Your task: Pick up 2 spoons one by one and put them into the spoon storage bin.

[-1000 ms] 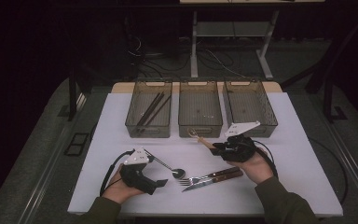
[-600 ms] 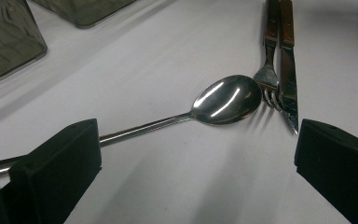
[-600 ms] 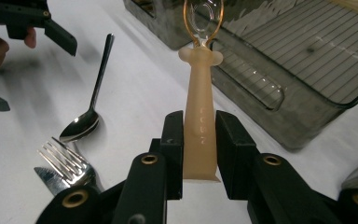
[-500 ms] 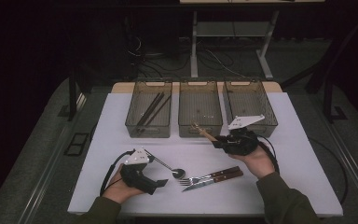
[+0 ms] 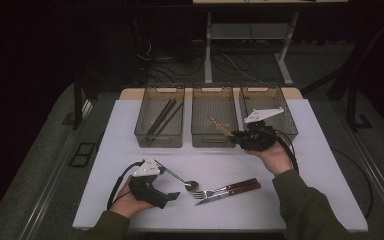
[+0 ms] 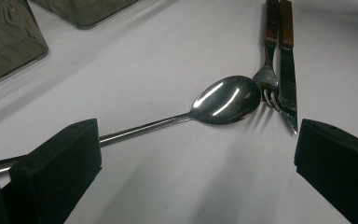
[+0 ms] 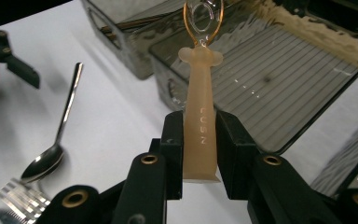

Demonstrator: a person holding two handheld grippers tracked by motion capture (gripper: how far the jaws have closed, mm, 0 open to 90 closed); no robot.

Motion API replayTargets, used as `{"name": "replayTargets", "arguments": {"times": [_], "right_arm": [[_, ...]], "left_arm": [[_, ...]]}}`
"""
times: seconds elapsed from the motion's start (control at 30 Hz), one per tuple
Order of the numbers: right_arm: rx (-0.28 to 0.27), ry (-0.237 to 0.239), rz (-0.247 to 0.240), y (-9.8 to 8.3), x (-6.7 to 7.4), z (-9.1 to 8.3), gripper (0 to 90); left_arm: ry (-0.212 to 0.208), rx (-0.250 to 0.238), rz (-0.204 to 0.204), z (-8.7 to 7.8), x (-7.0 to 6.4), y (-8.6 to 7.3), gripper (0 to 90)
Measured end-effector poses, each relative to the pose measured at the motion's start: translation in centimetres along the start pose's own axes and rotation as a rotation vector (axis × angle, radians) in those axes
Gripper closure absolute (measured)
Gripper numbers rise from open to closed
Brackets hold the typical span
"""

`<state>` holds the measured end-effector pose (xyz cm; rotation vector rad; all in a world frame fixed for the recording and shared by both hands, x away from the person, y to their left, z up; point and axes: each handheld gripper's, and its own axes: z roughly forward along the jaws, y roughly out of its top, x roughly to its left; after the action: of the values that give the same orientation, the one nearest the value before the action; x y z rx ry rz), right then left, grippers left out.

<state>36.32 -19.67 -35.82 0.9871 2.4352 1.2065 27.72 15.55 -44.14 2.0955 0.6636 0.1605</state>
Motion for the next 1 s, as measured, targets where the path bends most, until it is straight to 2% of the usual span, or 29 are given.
{"name": "replayTargets", "arguments": {"times": [0.33,0.5,0.8,1.0], "right_arm": [[0.032,-0.039,0.037,1.4,-1.9,1.5,73.2],[0.04,-0.055,0.038,2.0,-2.7,2.5,73.1],[0.076,-0.056,0.073,2.5,-3.8,4.5,73.0],[0.127,-0.058,0.094,2.6,-4.3,6.1,72.9]], "left_arm": [[-0.001,0.003,-0.001,0.0,-0.1,0.0,0.0],[-0.001,0.0,-0.002,0.1,-0.1,0.0,0.0],[0.0,0.0,-0.001,0.0,-0.1,0.1,0.0],[-0.002,0.001,0.002,0.1,-0.2,0.1,0.0]]}}
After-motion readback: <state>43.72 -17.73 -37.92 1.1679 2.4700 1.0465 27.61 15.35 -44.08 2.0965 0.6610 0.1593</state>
